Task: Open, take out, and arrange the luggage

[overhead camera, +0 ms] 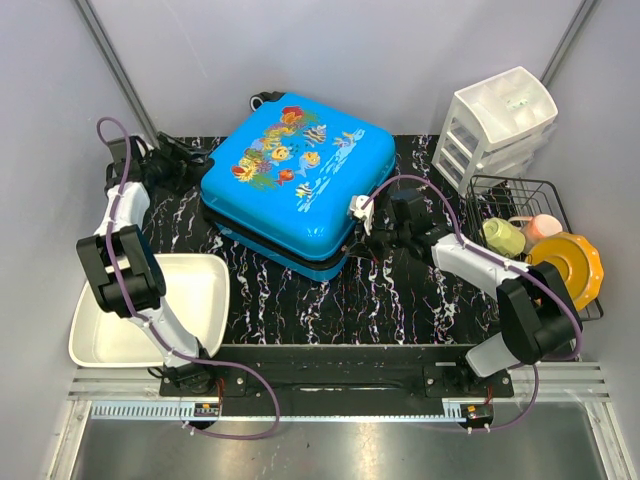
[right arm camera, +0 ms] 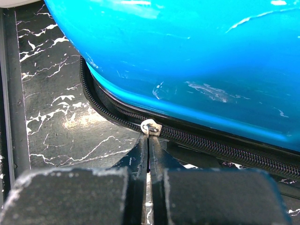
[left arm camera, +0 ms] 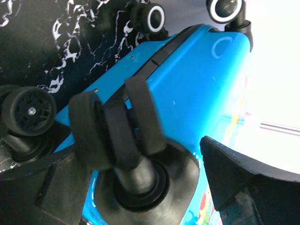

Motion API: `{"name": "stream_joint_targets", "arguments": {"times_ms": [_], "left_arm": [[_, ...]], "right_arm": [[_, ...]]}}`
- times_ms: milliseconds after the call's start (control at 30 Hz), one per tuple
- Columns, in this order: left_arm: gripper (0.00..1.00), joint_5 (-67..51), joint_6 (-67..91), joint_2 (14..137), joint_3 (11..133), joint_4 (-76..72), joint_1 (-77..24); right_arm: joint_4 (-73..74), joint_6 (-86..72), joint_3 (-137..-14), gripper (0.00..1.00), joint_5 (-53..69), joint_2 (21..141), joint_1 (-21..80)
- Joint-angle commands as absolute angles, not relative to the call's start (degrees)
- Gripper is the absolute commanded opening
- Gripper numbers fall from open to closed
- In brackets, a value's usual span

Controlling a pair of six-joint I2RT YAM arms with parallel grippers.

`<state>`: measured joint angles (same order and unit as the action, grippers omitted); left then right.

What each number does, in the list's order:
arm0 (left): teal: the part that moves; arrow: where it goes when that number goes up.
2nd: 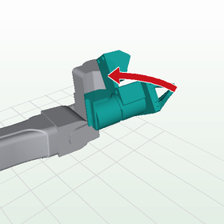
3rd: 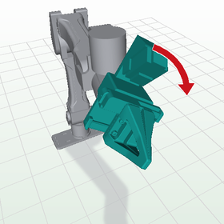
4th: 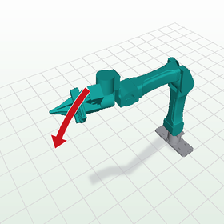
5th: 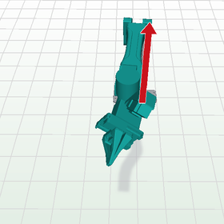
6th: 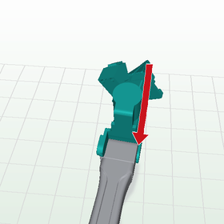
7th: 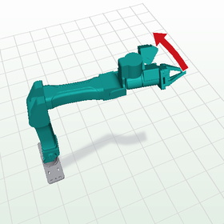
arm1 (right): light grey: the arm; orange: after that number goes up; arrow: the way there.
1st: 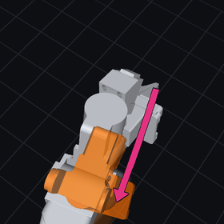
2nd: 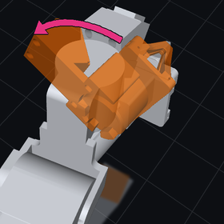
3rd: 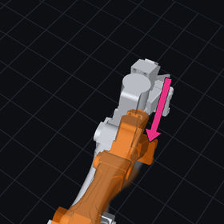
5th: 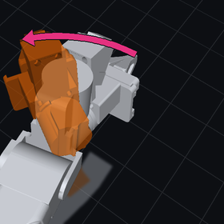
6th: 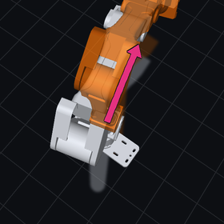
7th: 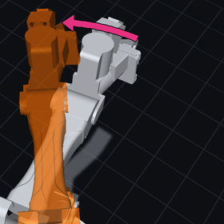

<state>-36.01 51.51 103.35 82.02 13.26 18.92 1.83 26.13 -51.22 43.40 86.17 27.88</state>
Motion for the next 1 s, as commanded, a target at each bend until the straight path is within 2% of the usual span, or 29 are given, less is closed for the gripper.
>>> {"name": "stream_joint_targets", "arguments": {"times_ms": [0, 133, 233, 567, 700, 933, 967], "left_arm": [[0.94, -36.91, 51.94, 100.38, 78.59, 10.82, 20.47], [0.89, -37.18, 52.38, 99.14, 76.03, 8.36, 20.92], [0.84, -37.53, 52.56, 101.15, 78.73, 8.26, 20.83], [0.93, -36.48, 52.56, 104.68, 85.16, 8.44, 20.30], [0.92, -36.65, 53.26, 106.52, 87.97, 8.17, 19.95], [0.66, -38.05, 54.93, 106.61, 86.76, 6.51, 19.42], [0.55, -38.67, 55.11, 106.35, 86.23, 5.89, 19.51]], "right_arm": [[-4.92, 28.47, -52.74, 0.00, 40.26, 84.29, 29.18], [-4.83, 28.56, -52.30, 0.00, 40.08, 84.11, 29.09], [-4.48, 28.83, -52.03, 0.00, 40.34, 84.11, 29.09], [-4.04, 28.65, -52.73, 0.00, 40.87, 84.99, 29.09], [-3.87, 28.65, -52.91, 0.00, 40.87, 85.17, 29.09], [-3.78, 29.09, -53.61, 0.00, 40.43, 85.60, 29.09], [-3.78, 29.18, -53.61, 0.00, 40.26, 85.61, 29.09]]}}
